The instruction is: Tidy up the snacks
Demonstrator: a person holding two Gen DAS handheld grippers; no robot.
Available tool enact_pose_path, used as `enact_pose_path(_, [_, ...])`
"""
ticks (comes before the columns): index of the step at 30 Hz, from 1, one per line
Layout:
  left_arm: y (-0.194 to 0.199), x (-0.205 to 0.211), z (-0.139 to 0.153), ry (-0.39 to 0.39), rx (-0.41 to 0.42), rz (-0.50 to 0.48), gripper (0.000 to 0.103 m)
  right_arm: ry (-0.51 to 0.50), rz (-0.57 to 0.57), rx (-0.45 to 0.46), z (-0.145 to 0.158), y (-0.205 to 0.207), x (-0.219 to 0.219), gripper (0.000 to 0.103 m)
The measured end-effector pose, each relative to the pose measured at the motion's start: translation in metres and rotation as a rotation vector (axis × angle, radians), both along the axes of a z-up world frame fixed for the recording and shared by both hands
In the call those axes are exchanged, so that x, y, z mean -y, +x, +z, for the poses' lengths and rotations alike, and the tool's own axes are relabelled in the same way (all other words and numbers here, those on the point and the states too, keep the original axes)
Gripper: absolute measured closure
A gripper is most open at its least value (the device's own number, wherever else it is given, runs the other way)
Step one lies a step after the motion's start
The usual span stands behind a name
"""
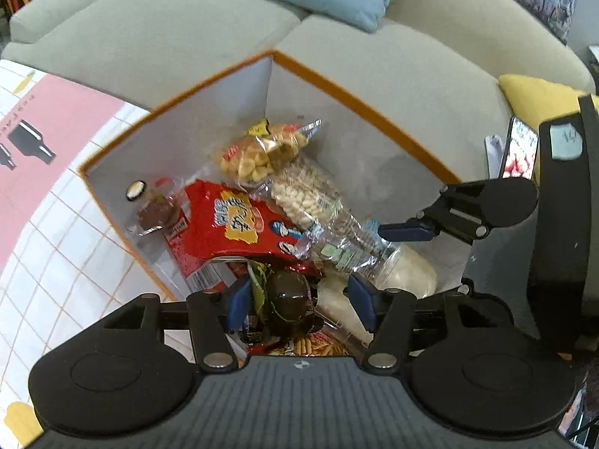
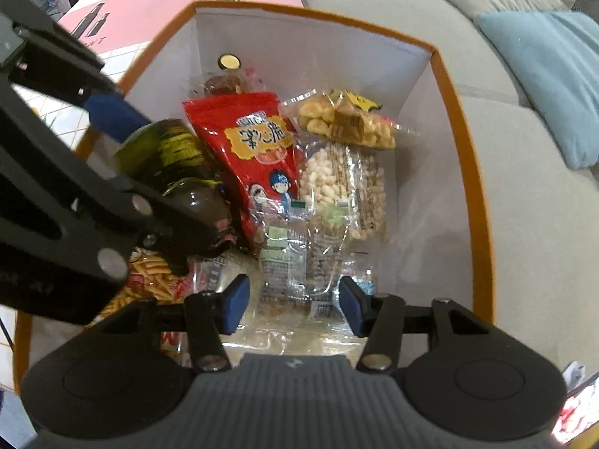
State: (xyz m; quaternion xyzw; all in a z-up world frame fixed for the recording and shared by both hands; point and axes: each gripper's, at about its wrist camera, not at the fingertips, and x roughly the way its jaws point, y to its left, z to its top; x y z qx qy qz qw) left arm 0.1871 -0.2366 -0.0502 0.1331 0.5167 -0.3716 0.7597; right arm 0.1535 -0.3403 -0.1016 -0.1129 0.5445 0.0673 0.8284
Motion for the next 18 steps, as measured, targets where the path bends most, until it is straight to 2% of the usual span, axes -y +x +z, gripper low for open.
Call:
enact_pose_path(3, [-0.003,-0.013,0.018,-0.056,0.019,0.032,0.035,-0.023,0.009,0.028,0.012,-0.005,-0.004,0.049])
enact_pose_path(6, [-0.015,-0.029,0.041,-0.113,0.076,0.055,0.035,-0.026,0.006,0.084,0.031,-0.014,-0.008,0.049])
enact_pose_path(9, [-0.035,-0.05,0.066,-0.153,0.169,0.071,0.031,-0.004,-0.014,0.191,0.059,-0.029,-0.014,0.048])
enact_pose_path(13, [-0.06,-0.08,0.091,-0.188,0.278,0.15,0.029,0.043,-0.043,0.342,0.099,-0.053,-0.029,0.043])
enact_pose_path(18, [-0.095,-0.114,0.108,-0.196,0.446,0.231,0.029,0.106,-0.098,0.446,0.125,-0.082,-0.05,0.043])
